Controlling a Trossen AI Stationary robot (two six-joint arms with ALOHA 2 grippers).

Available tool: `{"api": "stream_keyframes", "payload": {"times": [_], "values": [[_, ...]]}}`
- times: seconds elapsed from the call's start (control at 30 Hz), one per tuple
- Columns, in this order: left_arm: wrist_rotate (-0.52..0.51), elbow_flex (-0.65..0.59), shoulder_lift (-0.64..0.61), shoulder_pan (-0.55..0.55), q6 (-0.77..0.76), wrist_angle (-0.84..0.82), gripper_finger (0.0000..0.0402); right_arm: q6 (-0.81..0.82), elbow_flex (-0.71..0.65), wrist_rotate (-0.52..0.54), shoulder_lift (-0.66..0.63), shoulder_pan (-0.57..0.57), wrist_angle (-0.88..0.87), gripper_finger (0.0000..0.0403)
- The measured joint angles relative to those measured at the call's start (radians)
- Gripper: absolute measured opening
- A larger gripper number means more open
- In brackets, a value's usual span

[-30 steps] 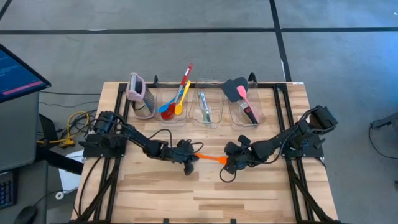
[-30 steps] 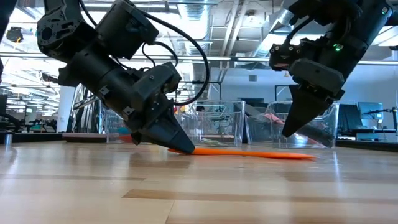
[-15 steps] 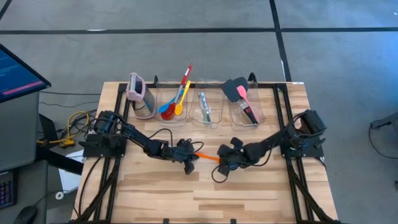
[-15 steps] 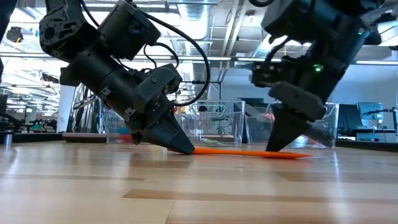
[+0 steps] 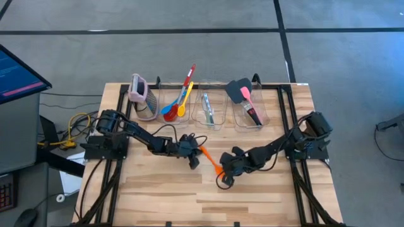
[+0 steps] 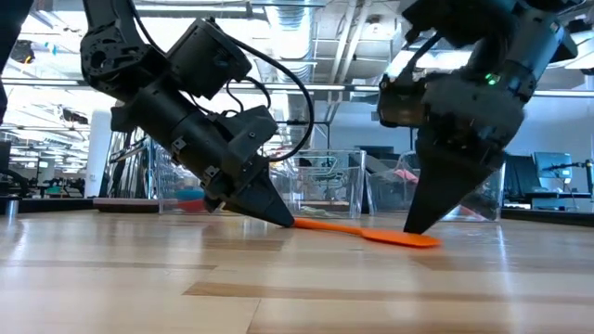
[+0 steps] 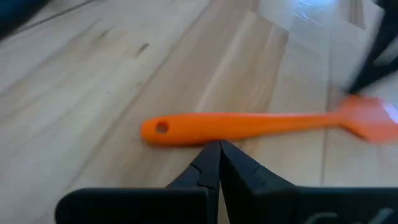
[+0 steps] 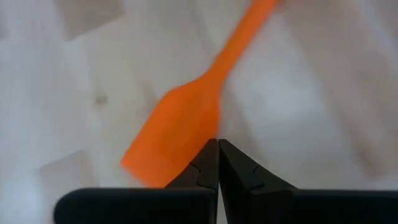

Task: Pick & Place Kitchen Items
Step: Put the orange spatula into the right transparent bin

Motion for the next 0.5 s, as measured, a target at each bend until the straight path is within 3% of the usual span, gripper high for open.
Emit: {"api": "stream_keyframes", "payload": {"times": [0.37,0.5], "values": [[-0.029,0.000,0.000,0.012,0.023,0.002,0.0002,0.008,0.000,0.000,0.000,0.018,0.150,0.0000],[-0.034,0.000,0.000,0.012,0.028,0.003,0.0002,0.030,0.000,0.117,-0.003,0.026,0.103,0.0000]]}}
